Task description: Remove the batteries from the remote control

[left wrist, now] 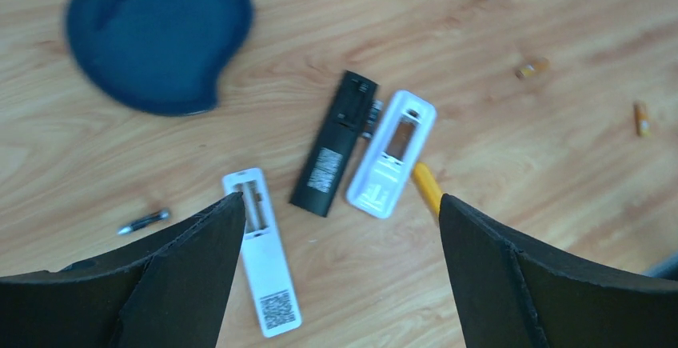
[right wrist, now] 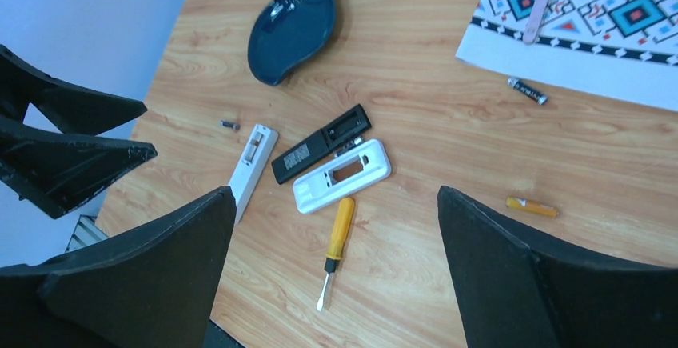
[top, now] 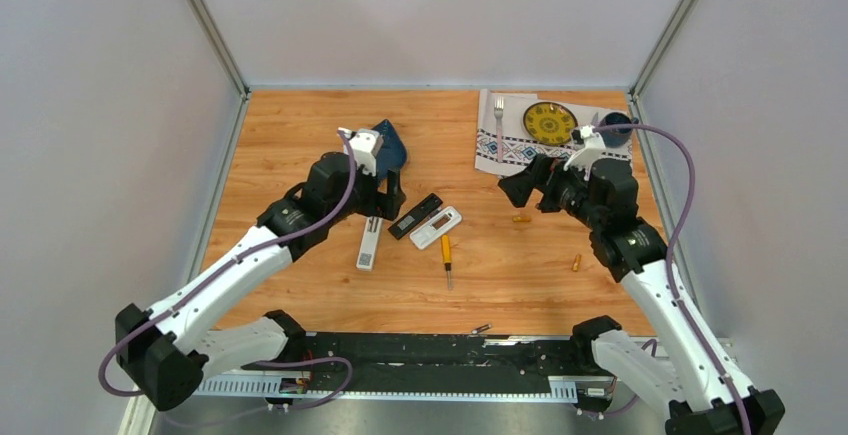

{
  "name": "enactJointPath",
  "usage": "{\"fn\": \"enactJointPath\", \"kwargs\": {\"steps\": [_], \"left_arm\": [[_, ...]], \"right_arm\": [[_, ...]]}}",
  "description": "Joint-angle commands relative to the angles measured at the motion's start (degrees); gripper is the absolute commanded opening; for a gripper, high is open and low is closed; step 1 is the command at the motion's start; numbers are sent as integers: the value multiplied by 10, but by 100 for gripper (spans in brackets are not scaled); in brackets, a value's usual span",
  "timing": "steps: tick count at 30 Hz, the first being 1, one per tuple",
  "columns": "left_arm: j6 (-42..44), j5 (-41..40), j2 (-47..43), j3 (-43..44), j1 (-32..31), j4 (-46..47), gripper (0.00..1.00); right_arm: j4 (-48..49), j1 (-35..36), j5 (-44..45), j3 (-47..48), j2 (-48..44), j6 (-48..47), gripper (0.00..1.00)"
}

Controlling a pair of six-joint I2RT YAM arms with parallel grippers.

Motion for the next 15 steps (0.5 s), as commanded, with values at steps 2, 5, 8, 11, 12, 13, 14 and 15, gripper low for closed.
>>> {"fn": "enactJointPath", "kwargs": {"steps": [2,5,8,11,12,13,14,15], "left_arm": [[-63,-196,-87,-20,0,-28,97],[-66,-219,-131,-46,1,-10,97],[-57,-225,-170,-68,1,8,97],[-54,-227,-201,-79,1,9,97],[-51,-227,-207,-81,0,10,97],[-49,-228,-220,-81,1,9,97],[-48,-229,-225,-83,1,9,97],[-44,-230,-232,-83,1,10,97]], "right_arm": [[21,-2,36,7,-61,-13,100],[50,-2,42,-9,-94,-20,100],[70,-2,58,-22,-117,-22,100],[82,-1,68,-32,-136,-35,100],[93,-2,68,-36,-140,-39,100],[98,-1,70,-41,-146,-47,100],[104,-2,74,-50,-159,-50,100],[119,-2,77,-57,-165,-54,100]]}}
